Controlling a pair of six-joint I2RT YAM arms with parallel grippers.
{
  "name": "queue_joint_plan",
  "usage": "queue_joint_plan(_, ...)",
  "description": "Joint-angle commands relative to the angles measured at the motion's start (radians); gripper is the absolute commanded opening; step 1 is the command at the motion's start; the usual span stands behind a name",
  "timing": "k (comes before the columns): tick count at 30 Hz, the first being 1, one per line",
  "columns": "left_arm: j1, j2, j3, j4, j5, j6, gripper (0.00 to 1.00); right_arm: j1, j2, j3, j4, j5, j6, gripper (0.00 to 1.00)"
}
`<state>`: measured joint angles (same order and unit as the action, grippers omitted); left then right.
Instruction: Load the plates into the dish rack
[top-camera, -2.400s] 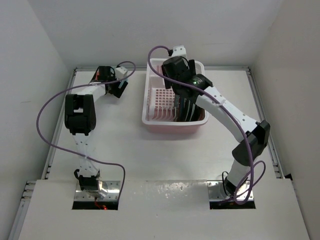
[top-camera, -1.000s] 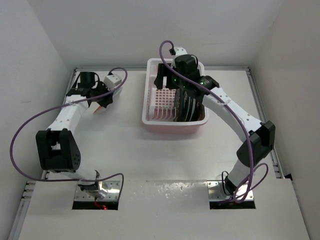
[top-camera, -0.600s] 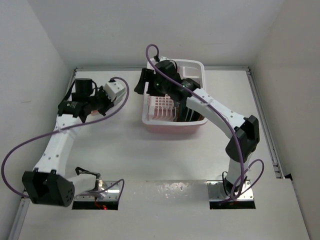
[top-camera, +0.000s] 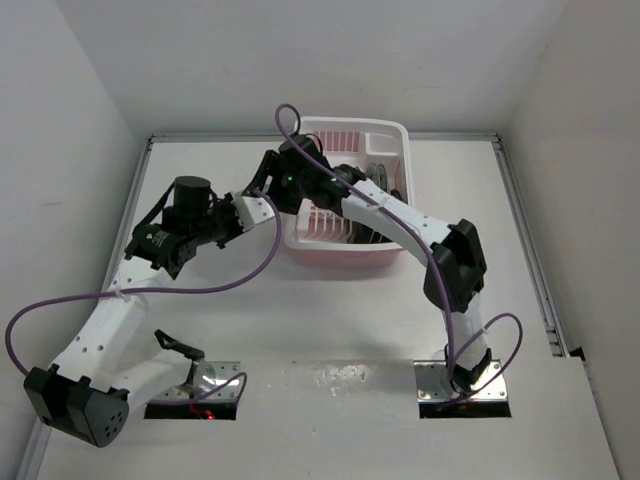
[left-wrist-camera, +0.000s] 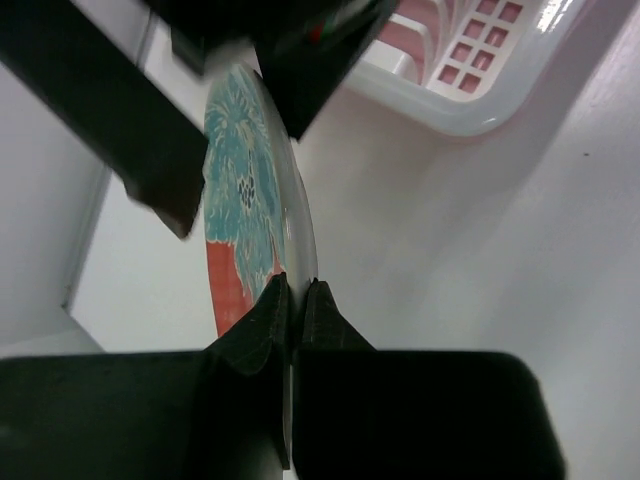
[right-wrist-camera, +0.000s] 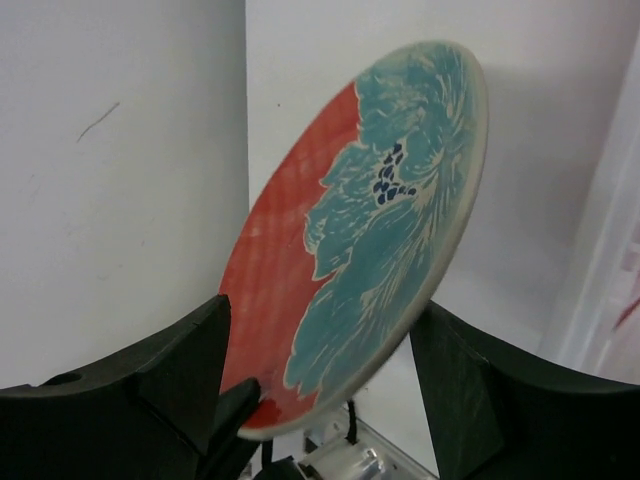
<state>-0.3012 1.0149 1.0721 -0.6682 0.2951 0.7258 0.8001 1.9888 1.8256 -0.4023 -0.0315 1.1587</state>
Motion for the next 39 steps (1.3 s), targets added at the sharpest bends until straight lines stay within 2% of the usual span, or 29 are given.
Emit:
queue_joint_plan(1, -0.055, -0.059, 0.009, 0.284, -0.095, 0.121, 0.0, 0.001, 0.059, 0.087, -0.001, -0.086, 0.061, 0.71)
queue_joint_plan(3, -0.097, -0.074, -0.038, 0.341, -0.163, 0.171, 0.0, 0.002, 0.082, 0.109, 0.002, -0.091, 0.068, 0.71)
queue_joint_plan(6, -0.139, -0.085, -0.058, 0.352, -0.185, 0.196, 0.0, -0.006, 0.097, 0.121, 0.025, -0.097, 0.079, 0.66)
queue_joint_plan(7, -0.139, -0.085, -0.058, 0.352, -0.185, 0.196, 0.0, -0.01, 0.099, 0.123, 0.052, -0.096, 0.081, 0.5)
queue_joint_plan(9, -0.165, -0.085, -0.058, 0.361, -0.203, 0.196, 0.0, -0.015, 0.102, 0.123, 0.065, -0.096, 0.085, 0.29)
queue_joint_plan(10, -0.165, -0.085, -0.067, 0.361, -0.212, 0.196, 0.0, -0.012, 0.102, 0.118, 0.085, -0.1, 0.078, 0.14)
queue_joint_plan(13, -0.174, -0.085, -0.067, 0.383, -0.241, 0.196, 0.0, -0.015, 0.064, 0.043, 0.189, -0.102, 0.07, 0.0)
queue_joint_plan(17, -0.184, -0.076, -0.067, 0.403, -0.266, 0.167, 0.0, -0.015, 0.03, 0.003, 0.238, -0.061, 0.015, 0.0)
queue_joint_plan(20, -0.184, -0.076, -0.067, 0.403, -0.278, 0.117, 0.12, -0.018, 0.002, 0.014, 0.253, -0.001, -0.112, 0.0)
queue_joint_plan(24, -0.184, -0.076, -0.058, 0.403, -0.236, 0.054, 0.44, -0.024, -0.057, -0.028, 0.342, 0.051, -0.211, 0.0)
queue_joint_plan(25, -0.171, -0.076, -0.058, 0.403, -0.225, 0.043, 0.59, -0.032, -0.061, -0.028, 0.368, 0.048, -0.234, 0.0)
queue_joint_plan(27, -0.159, -0.067, -0.049, 0.403, -0.199, 0.006, 0.72, -0.041, -0.065, -0.025, 0.398, 0.048, -0.251, 0.0)
queue_joint_plan(28, -0.148, -0.067, -0.049, 0.403, -0.174, -0.009, 0.82, -0.05, -0.071, -0.025, 0.395, 0.051, -0.275, 0.0)
queue_joint_plan(30, -0.139, -0.067, -0.04, 0.403, -0.14, -0.061, 0.86, -0.062, -0.076, -0.029, 0.422, 0.065, -0.296, 0.0)
queue_joint_plan(36, -0.093, -0.044, -0.031, 0.433, -0.114, -0.164, 0.89, -0.114, -0.055, 0.0, 0.438, 0.056, -0.298, 0.0)
queue_joint_plan(38, -0.07, -0.033, -0.031, 0.491, -0.143, -0.234, 0.9, -0.122, -0.051, 0.027, 0.448, 0.056, -0.321, 0.0)
queue_joint_plan(39, -0.053, -0.024, -0.031, 0.516, -0.202, -0.267, 0.93, -0.124, -0.053, 0.04, 0.448, 0.058, -0.353, 0.0)
